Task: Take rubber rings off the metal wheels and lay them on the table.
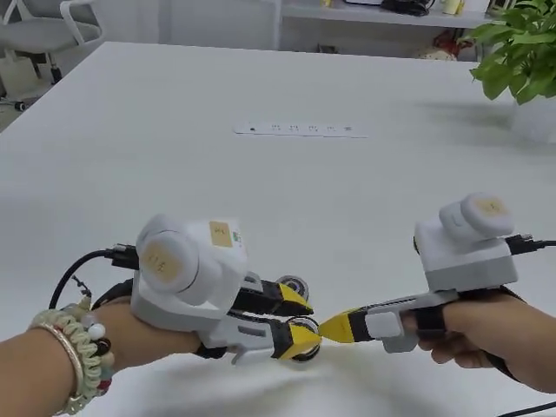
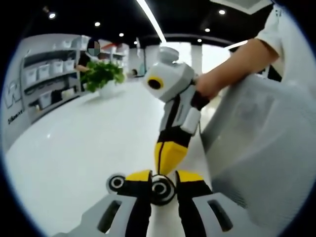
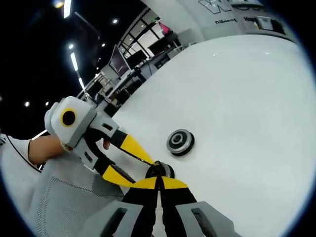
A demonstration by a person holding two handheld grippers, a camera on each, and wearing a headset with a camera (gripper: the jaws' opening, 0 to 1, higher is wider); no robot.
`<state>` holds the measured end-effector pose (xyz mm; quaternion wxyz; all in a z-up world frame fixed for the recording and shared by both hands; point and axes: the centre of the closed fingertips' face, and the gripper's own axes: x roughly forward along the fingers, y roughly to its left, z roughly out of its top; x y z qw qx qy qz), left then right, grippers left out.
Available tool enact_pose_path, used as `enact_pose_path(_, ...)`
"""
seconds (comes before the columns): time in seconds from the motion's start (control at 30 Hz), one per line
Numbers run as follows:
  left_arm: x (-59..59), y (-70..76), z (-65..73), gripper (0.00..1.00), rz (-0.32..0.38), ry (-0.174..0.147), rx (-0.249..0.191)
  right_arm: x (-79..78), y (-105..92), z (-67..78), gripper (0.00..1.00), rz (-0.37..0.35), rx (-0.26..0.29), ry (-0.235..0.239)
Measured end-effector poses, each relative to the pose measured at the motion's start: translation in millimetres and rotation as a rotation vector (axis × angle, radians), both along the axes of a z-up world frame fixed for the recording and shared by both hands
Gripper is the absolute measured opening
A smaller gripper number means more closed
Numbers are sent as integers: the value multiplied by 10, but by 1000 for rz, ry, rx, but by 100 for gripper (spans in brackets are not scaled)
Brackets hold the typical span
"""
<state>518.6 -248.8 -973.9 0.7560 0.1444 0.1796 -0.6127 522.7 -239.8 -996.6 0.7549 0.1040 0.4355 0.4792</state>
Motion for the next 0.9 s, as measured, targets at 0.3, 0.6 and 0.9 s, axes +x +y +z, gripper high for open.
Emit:
enact_pose_path(0.3,-120,-46,178,39,-47,-26,-18,12,3,51,0,-7,20,-1)
enact_pose_path(0.6,-152,31,324,52,-53,-49,-7,66,-12,148,0,-26,50,-18)
enact_pose_path(0.9,-132,172,463,61,-17,-71,-16,152,-52,213,0,-55,82,-29)
